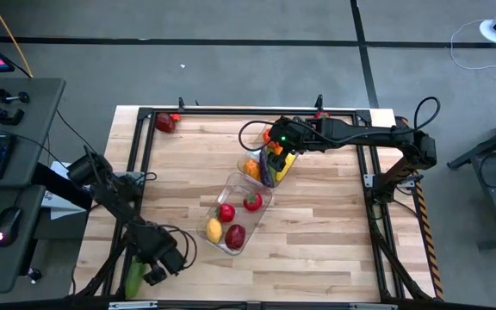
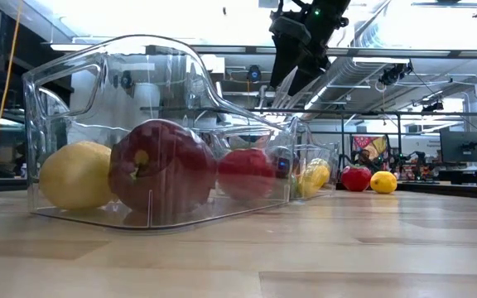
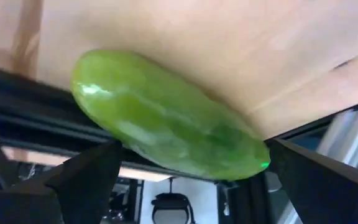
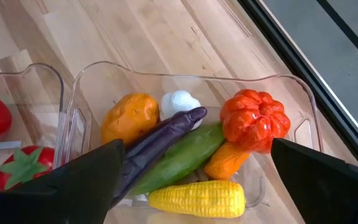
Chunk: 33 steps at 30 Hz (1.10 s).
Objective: Sort produce into baskets
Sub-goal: Put the green cucumber into the top transparent bin
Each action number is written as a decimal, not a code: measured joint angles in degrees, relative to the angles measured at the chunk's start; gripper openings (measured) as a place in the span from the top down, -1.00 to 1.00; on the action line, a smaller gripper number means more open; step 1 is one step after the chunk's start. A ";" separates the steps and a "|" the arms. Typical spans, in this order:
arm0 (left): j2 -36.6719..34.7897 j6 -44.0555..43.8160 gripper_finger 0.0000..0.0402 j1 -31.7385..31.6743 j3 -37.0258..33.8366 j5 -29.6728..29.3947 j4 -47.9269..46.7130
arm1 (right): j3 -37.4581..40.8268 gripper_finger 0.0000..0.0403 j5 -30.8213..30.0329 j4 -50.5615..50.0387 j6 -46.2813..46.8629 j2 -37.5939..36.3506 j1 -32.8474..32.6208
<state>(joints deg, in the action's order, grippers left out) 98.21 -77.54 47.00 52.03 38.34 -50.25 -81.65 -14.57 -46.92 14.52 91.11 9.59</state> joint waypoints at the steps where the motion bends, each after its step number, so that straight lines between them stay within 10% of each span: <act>1: 0.00 0.00 -0.97 -0.39 0.00 -0.38 0.54 | -0.01 -0.98 0.00 0.00 0.00 0.01 -0.01; 33: -0.02 -3.34 -0.81 0.00 -4.50 -1.44 5.84 | 0.00 -0.98 -0.02 -0.22 0.00 0.02 -0.01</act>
<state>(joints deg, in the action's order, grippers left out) 98.19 -80.88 47.00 47.53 36.90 -44.41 -81.65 -14.59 -47.14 14.52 91.13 9.58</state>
